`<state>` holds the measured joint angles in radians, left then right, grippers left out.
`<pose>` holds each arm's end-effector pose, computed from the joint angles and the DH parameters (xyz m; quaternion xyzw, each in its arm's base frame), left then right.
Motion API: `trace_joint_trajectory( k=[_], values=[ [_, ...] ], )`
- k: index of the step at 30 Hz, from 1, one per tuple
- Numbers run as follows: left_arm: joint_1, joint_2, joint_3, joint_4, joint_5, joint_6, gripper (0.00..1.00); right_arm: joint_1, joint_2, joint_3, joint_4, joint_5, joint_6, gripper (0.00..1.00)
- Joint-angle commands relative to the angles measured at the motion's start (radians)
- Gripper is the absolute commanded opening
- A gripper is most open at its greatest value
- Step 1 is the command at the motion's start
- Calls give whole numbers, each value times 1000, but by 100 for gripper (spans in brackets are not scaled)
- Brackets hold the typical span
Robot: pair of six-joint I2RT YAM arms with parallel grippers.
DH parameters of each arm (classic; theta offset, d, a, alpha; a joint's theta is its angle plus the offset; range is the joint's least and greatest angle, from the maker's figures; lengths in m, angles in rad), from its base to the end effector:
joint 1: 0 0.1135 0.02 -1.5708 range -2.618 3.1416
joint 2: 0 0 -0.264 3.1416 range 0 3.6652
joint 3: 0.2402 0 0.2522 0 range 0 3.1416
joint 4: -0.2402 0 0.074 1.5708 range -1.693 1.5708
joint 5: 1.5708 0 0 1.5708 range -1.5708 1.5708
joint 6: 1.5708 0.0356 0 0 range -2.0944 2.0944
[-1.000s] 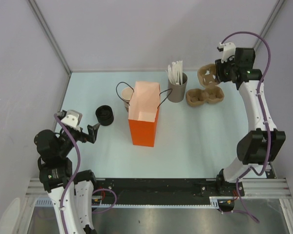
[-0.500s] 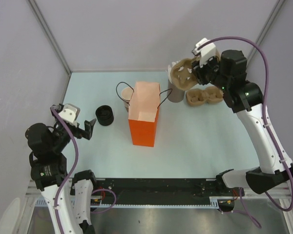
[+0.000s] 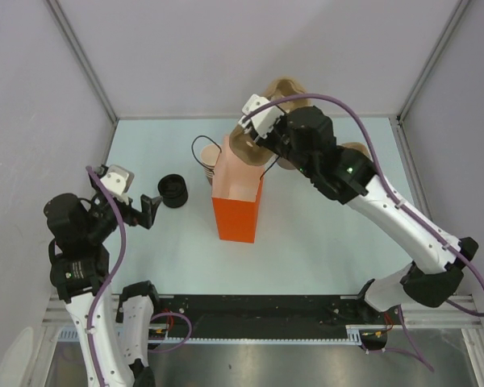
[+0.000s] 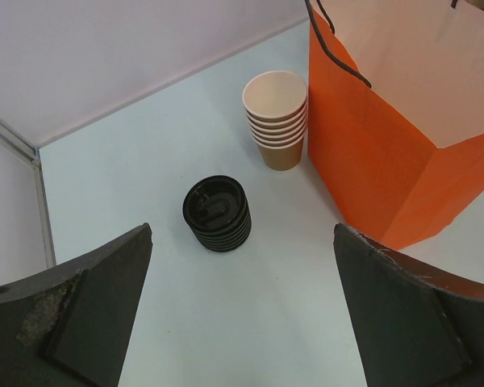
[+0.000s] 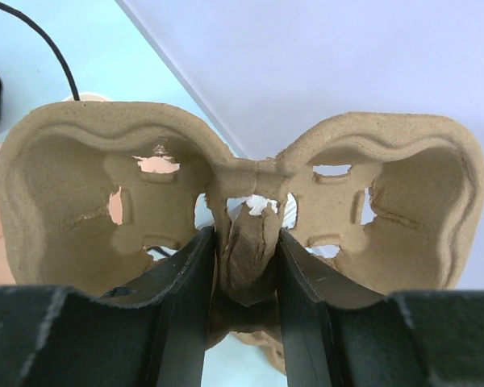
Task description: Pack the takeout coffee
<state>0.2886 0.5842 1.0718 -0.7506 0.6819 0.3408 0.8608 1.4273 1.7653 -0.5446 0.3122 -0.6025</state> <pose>0.0891 0.0030 0.4005 0.2229 0.7425 -0.0749 0.6273 0.2032 0.2196 0.4905 -0.4394 0.6360 -0.0395 0.6331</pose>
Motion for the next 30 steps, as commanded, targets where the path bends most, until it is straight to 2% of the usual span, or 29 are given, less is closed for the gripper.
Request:
trace_joint_trajectory(
  k=[1, 9, 14, 23, 30],
  values=[
    [6, 9, 4, 31, 57, -9, 99, 32, 59, 42, 83, 120, -75, 39],
    [-14, 34, -12, 77, 91, -37, 100, 98, 145, 5, 81, 140, -141, 39],
    [-63, 78, 14, 112, 94, -82, 99, 112, 176, 3, 3, 102, -126, 39],
    [-227, 138, 37, 161, -50, -82, 99, 113, 203, -1, -110, 31, -115, 39],
    [-272, 190, 68, 230, -91, -108, 100, 113, 228, 40, -230, -65, -94, 39]
  ],
)
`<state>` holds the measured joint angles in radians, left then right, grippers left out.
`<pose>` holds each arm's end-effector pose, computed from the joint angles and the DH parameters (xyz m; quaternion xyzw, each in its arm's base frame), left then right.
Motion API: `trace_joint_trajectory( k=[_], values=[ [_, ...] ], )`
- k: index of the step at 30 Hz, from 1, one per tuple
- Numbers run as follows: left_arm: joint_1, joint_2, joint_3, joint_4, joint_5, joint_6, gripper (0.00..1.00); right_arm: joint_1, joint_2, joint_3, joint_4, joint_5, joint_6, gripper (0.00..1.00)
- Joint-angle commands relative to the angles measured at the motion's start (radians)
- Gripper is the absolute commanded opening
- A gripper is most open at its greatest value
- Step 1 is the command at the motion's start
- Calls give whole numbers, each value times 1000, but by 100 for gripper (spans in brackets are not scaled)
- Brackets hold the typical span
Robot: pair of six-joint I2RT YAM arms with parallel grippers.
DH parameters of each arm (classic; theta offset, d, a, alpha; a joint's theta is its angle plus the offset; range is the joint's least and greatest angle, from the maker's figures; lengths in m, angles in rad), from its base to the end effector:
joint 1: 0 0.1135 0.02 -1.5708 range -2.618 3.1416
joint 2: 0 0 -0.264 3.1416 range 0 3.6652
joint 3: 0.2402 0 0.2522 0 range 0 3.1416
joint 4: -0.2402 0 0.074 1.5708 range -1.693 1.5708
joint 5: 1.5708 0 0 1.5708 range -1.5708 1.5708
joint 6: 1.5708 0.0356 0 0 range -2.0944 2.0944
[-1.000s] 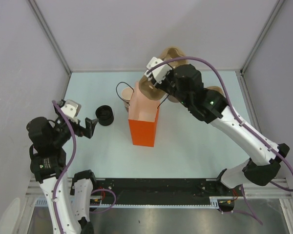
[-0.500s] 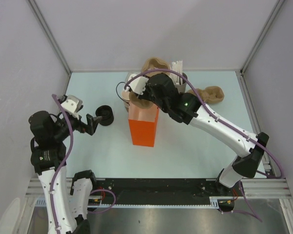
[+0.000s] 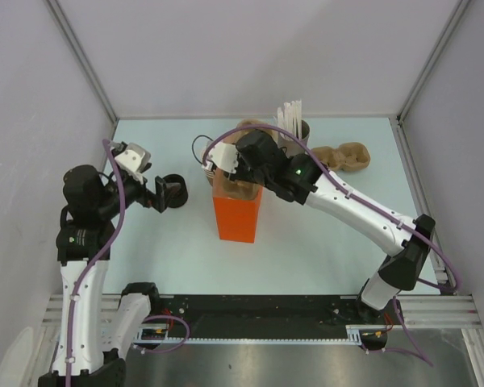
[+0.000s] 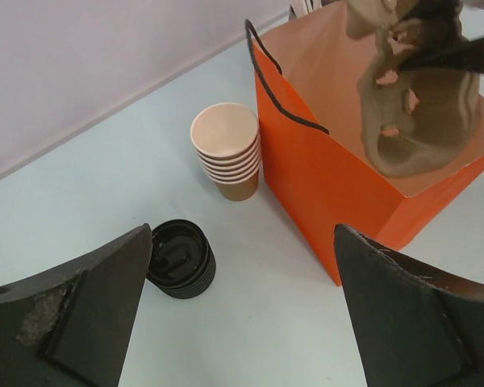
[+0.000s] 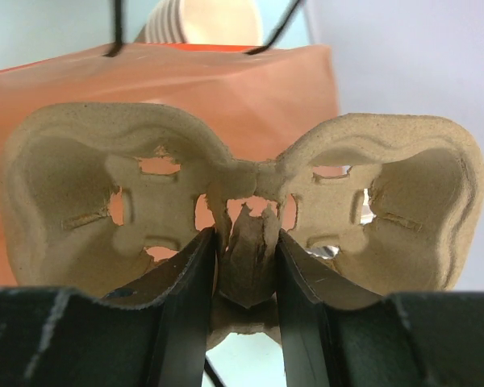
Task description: Pack the takeout coffee
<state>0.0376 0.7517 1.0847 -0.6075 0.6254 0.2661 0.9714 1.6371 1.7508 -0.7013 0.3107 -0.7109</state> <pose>0.1387 -0.0156 0.4027 0.2710 0.7324 -0.1555 0.6049 0.2143 0.2943 0.4045 -0.6005 0.6350 -0.0747 0.4801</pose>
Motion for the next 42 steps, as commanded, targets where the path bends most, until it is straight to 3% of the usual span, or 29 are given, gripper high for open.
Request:
trace_joint_trajectory(
  k=[1, 11, 20, 42],
  values=[
    [-25, 38, 61, 97, -42, -39, 100, 3, 20, 61, -84, -71, 17, 39],
    [-139, 155, 87, 160, -55, -74, 99, -16, 66, 101, -136, -201, 62, 39],
    [-163, 198, 78, 239, -33, -103, 99, -71, 98, 150, -188, -341, 97, 39],
    [-220, 339, 150, 296, -105, -139, 99, -102, 167, 202, -268, -446, 68, 39]
  ],
)
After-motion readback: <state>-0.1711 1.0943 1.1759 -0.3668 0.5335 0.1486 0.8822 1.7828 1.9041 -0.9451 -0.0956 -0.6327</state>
